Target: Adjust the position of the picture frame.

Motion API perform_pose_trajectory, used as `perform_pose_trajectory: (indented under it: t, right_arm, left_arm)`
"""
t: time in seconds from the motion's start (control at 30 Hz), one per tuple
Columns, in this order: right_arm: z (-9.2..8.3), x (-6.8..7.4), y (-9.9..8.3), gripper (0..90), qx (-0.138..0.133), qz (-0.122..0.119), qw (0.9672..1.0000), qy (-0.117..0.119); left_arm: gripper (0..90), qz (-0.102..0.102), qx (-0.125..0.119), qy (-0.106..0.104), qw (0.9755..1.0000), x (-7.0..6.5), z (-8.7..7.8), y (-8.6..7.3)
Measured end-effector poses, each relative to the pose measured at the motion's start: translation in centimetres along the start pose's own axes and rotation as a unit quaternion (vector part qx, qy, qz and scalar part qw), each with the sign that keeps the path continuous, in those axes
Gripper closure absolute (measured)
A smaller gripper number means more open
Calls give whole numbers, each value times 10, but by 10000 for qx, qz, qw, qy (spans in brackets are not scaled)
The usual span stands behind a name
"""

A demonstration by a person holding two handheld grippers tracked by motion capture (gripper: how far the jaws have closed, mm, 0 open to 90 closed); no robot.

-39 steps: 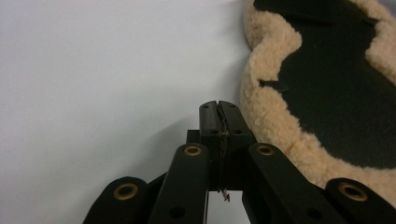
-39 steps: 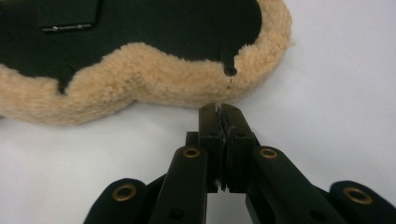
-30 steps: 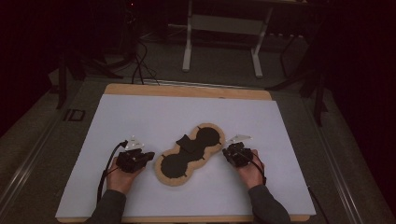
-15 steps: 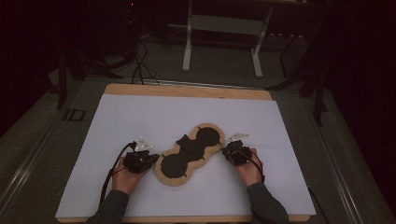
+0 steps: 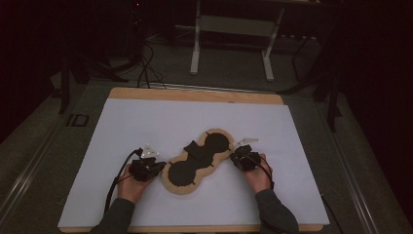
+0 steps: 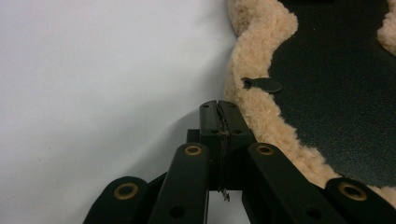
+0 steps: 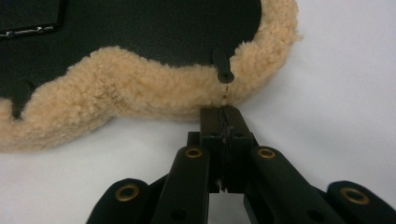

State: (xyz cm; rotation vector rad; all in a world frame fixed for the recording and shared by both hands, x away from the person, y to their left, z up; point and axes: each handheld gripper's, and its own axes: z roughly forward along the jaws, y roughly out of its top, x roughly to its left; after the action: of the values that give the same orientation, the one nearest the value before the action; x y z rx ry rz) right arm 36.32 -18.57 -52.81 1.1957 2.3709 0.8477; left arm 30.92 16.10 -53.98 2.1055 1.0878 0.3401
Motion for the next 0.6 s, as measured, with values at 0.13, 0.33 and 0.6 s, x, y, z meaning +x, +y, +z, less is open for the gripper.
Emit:
perform_pose_trajectory:
  t: [0.13, 0.33, 0.6]
  right_arm:
    - [0, -1, 1, 894, 8, 21, 10000, 8]
    - [1, -2, 2, 894, 4, 125, 9999, 67]
    - [3, -4, 4, 896, 13, 228, 9997, 109]
  left_arm:
    - [900, -21, -9, -15, 10000, -1, 0, -1]
    - [900, -5, -4, -6, 10000, -6, -2, -3]
    - [900, 100, 60, -53, 9999, -16, -4, -5]
